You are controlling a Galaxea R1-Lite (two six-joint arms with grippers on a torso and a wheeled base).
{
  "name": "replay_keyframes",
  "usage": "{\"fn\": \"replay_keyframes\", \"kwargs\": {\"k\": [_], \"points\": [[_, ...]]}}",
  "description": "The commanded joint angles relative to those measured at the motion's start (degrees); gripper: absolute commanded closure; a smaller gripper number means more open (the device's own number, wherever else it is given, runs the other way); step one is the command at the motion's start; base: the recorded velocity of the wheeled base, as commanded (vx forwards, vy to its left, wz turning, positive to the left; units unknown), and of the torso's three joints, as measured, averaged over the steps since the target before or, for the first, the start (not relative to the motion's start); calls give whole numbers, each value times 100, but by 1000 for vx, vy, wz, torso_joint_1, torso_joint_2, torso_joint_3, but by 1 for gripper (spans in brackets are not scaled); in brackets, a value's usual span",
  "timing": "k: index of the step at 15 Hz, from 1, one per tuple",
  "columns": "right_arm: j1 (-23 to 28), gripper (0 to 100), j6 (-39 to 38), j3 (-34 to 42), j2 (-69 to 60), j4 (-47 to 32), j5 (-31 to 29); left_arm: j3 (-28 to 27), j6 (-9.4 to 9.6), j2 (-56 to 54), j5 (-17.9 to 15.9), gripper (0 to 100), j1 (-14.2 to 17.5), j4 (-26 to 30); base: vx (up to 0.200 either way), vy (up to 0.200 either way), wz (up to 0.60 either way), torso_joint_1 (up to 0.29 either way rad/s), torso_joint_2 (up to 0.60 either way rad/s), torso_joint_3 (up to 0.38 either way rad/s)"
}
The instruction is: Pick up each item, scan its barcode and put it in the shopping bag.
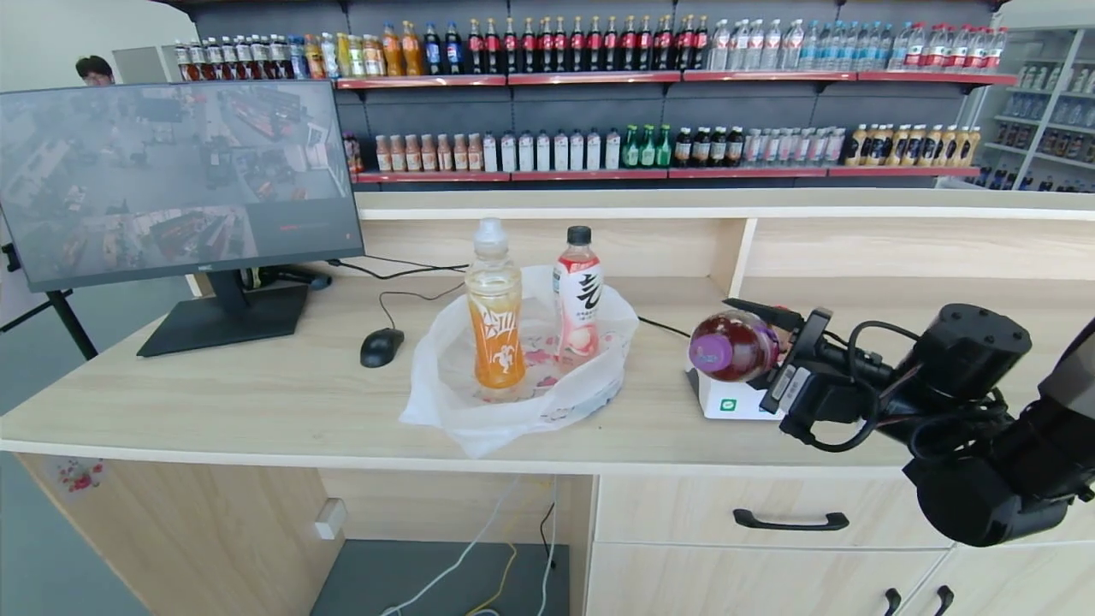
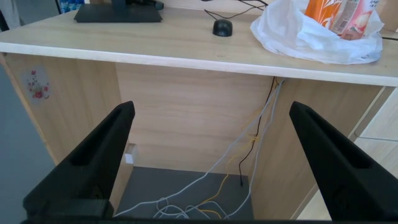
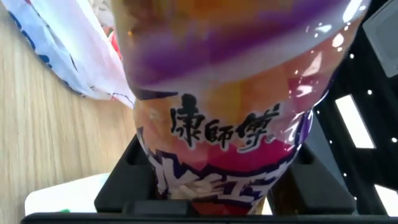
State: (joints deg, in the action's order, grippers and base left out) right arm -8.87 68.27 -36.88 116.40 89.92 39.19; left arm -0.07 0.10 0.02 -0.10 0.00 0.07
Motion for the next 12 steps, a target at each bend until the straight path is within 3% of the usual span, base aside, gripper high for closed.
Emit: {"fn": "replay_keyframes", "kwargs": {"k": [1, 5, 12], "points": [[105, 100, 143, 5, 111, 8, 89, -1, -1, -2, 1, 0, 0, 1, 0, 0, 0, 0, 0, 0], [299, 100, 468, -56, 270, 8, 414, -1, -1, -2, 1, 0, 0, 1, 0, 0, 0, 0, 0, 0], [176, 100, 503, -109, 278, 8, 414, -1, -1, -2, 1, 0, 0, 1, 0, 0, 0, 0, 0, 0]]}}
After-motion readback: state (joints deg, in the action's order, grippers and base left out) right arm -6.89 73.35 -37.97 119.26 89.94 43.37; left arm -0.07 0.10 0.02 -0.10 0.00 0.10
